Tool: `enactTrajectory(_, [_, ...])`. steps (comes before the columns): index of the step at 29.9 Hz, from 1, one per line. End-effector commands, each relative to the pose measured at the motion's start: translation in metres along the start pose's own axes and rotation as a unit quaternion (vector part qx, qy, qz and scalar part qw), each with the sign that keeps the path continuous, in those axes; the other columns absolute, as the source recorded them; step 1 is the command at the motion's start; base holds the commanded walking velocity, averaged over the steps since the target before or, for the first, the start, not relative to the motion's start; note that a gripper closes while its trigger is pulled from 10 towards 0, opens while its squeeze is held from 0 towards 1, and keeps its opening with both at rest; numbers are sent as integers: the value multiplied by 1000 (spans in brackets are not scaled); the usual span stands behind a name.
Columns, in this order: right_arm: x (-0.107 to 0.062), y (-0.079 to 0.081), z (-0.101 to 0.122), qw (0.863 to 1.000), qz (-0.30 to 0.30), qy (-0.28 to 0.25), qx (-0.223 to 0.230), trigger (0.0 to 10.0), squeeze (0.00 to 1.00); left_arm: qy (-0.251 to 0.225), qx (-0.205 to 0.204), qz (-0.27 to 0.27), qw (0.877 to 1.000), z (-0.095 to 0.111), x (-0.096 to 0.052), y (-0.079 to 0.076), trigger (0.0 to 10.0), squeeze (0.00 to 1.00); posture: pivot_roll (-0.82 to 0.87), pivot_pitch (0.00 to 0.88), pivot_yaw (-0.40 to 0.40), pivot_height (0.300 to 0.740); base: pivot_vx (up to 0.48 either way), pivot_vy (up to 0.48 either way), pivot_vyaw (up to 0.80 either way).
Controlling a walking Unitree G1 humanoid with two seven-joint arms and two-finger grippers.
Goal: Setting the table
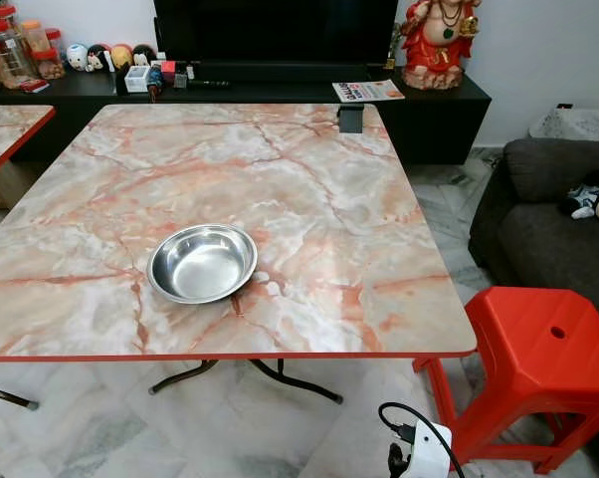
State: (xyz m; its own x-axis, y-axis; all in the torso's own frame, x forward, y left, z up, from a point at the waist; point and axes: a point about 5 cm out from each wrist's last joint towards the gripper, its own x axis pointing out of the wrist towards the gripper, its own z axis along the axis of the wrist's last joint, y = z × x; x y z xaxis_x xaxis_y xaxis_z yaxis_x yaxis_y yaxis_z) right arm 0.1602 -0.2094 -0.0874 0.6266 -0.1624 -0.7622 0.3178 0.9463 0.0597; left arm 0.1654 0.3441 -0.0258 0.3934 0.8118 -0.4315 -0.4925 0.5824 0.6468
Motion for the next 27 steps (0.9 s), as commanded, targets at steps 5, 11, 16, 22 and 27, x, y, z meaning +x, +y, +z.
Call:
enactTrajectory(5, [-1,-3,-1,1000,-6,2,3,10000,0,56,-49,-185,980,-18,-23,-50,10000,0,-60,0,7,728,0,0,0])
enactTrajectory(11, [-1,-3,-2,1000,-6,4,2,10000,0,57,-34,-346,936,-18,-59,-100,10000,0,-64,0,5,728,0,0,0])
enactTrajectory(16, [-1,-4,-2,1000,-6,5,6,10000,0,64,-43,-376,923,-14,-70,-115,10000,0,-73,0,8,728,0,0,0])
enactTrajectory(22, [-2,-8,-4,1000,-13,7,11,10000,0,58,-32,-400,914,-8,-75,-122,10000,0,-90,0,16,728,0,213,0])
enactTrajectory(27, [-2,-8,-4,1000,-12,6,15,10000,0,65,-29,-400,914,-12,-75,-121,10000,0,-89,0,15,728,0,262,0])
